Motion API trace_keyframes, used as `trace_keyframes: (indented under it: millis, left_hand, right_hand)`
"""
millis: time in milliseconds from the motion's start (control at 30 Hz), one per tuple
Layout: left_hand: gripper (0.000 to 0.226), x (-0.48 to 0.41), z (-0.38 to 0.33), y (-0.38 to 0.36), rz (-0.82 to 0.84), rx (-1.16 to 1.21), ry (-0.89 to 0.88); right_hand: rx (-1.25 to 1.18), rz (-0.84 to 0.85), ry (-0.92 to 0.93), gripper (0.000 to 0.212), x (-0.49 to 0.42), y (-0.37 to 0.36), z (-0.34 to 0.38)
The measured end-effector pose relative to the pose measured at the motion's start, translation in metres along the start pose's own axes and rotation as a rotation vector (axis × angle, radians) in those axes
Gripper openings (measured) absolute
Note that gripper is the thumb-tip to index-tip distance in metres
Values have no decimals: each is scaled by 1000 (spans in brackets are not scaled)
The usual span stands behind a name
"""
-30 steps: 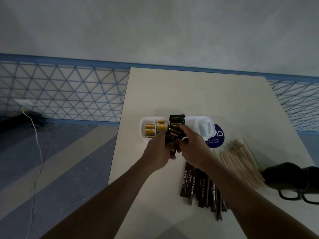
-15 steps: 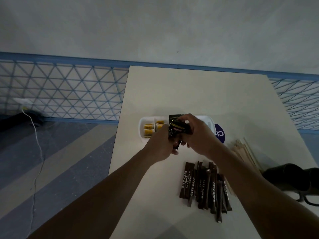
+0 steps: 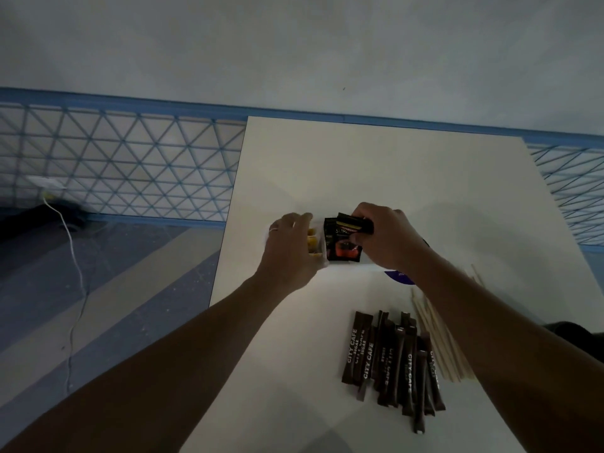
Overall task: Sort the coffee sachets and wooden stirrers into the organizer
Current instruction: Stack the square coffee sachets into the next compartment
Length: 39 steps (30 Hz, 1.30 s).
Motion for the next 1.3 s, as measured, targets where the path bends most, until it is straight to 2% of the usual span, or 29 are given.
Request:
trace_keyframes:
  millis: [267,667,767,900,1033,1300]
  left_hand:
    - [102,-14,13,-22,162,-208,20]
    - [101,-20,15,-23,182,-198,13]
    - [99,-20,15,-22,185,-192,11]
    - [101,-21,16,-24,196,-202,11]
    - [100,-22,16,-24,193,-209,3]
    - [101,-23,17,-24,187,-184,1]
  right_hand:
    - [84,59,28,32,-10,-20,9]
    - [271,59,62,36,-9,-46,4]
    - [226,39,82,44,-7,-42,5]
    - [157,-4,97,27,-11,-25,8]
    - [147,-29,149,20,-10,-22,13]
    - [132,-119,257,29,-13,-30,10]
Point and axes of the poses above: each hand's wrist, its own x-axis away from the middle knuckle, its own y-axis out of the back of the hand, z = x × y, the point moved 6 cm from there along -x, towards the middle knuckle, and after that the axes turned 13 degrees about -y, right-handed, at the moved point
